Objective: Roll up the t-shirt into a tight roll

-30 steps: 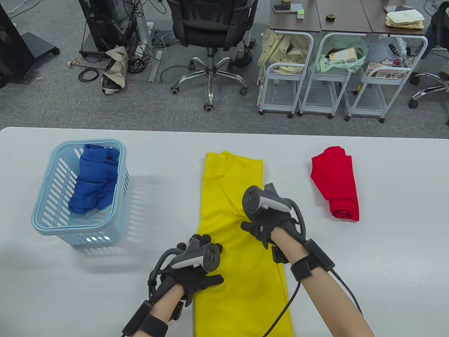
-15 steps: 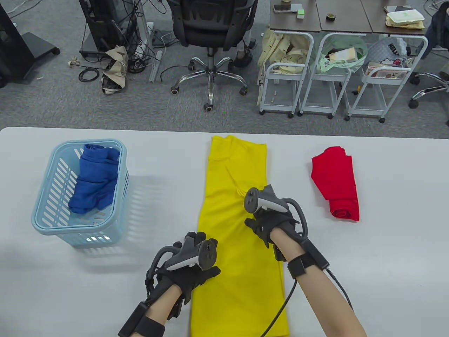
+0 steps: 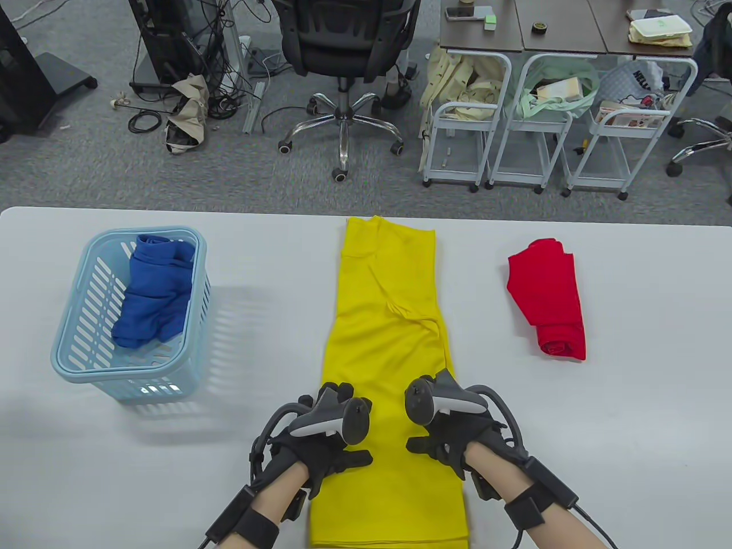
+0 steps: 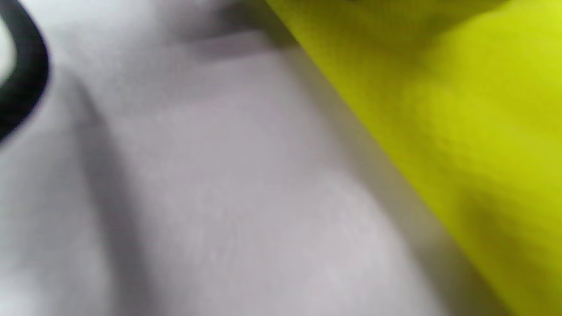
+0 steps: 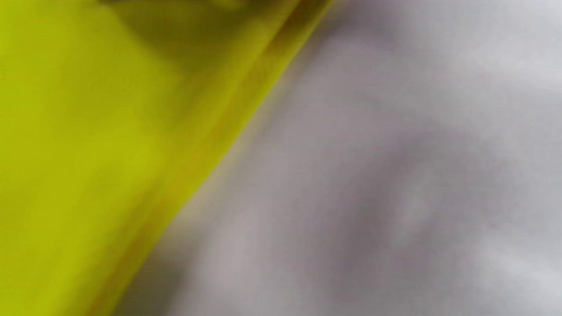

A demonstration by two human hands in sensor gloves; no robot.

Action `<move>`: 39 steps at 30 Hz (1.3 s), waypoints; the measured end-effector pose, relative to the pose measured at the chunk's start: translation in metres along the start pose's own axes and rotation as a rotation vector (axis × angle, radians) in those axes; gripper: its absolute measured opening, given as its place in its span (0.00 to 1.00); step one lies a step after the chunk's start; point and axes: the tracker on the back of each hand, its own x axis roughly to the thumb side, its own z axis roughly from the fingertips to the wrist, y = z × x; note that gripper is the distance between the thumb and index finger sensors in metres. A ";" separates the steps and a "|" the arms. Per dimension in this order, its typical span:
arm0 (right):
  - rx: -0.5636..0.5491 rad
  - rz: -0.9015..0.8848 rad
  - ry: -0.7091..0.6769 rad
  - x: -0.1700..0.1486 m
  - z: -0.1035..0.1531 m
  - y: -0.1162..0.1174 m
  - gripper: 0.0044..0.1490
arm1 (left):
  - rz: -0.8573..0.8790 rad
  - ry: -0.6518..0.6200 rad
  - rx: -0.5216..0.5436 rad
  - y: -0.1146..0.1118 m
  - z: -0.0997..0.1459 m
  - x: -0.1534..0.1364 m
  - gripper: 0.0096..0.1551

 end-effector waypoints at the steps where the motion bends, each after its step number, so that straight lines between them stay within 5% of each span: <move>1: 0.000 -0.019 0.008 -0.003 -0.004 -0.004 0.57 | 0.014 0.001 -0.003 0.003 -0.004 -0.003 0.52; 16: -0.008 -0.193 0.061 -0.026 -0.043 -0.040 0.56 | -0.013 0.116 0.013 0.047 -0.037 -0.028 0.48; 22: -0.018 -0.216 0.051 -0.028 -0.044 -0.040 0.57 | -0.057 0.053 0.096 0.017 0.008 -0.013 0.46; 27: -0.097 -0.144 0.125 -0.018 -0.034 -0.041 0.55 | -0.039 0.012 0.042 -0.024 0.028 -0.015 0.50; 29: -0.132 -0.043 0.155 -0.003 -0.016 -0.036 0.52 | 0.017 0.003 0.043 -0.022 0.026 -0.016 0.49; 33: -0.153 -0.013 -0.010 0.023 0.030 -0.007 0.53 | -0.002 0.014 0.043 -0.019 0.023 -0.013 0.50; 39: -0.075 -0.004 0.060 0.000 0.048 0.041 0.52 | -0.004 0.004 0.046 -0.018 0.023 -0.013 0.50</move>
